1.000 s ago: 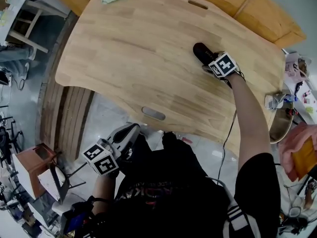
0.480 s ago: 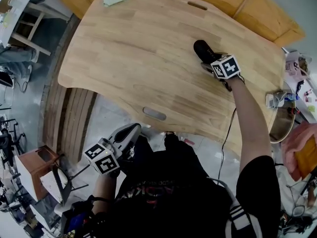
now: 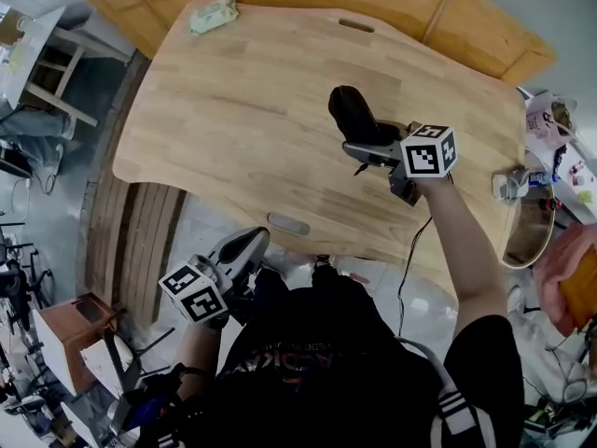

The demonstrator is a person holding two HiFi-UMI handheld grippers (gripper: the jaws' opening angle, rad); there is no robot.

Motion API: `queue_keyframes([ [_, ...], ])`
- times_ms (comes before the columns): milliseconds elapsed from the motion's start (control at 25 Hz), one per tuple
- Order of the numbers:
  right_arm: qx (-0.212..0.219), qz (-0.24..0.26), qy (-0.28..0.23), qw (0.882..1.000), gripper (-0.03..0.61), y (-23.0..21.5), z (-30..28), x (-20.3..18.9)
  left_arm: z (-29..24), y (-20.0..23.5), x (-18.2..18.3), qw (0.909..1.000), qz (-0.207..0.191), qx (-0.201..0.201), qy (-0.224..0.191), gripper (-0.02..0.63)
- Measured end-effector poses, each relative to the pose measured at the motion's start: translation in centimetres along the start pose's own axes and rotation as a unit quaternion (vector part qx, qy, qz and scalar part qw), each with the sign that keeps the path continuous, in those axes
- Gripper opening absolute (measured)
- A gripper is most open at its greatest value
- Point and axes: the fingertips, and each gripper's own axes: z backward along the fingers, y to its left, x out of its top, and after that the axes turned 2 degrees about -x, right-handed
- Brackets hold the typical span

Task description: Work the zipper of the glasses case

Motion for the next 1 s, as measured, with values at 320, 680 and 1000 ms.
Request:
queue_keyframes([
  [320,0.212,-0.013,-0.007,0.977,0.353,14.9,-0.4,-0.6,-1.4,-2.2,4.3,0.9958,-0.005,-0.072,-0.056,0.306],
  [680,0.265,0.036,0.037,0.963,0.353,23.2,-3.0,-2.9,-3.1,-4.6,7.3,0.9822,0.014,-0.175,-0.068,0.423],
  [1000,0.25,0.04,0.046,0.966,0.353,26.6,-6.1,-3.5,-2.0,-5.2,8.5,0.9668,0.012,-0.253,-0.03,0.423],
])
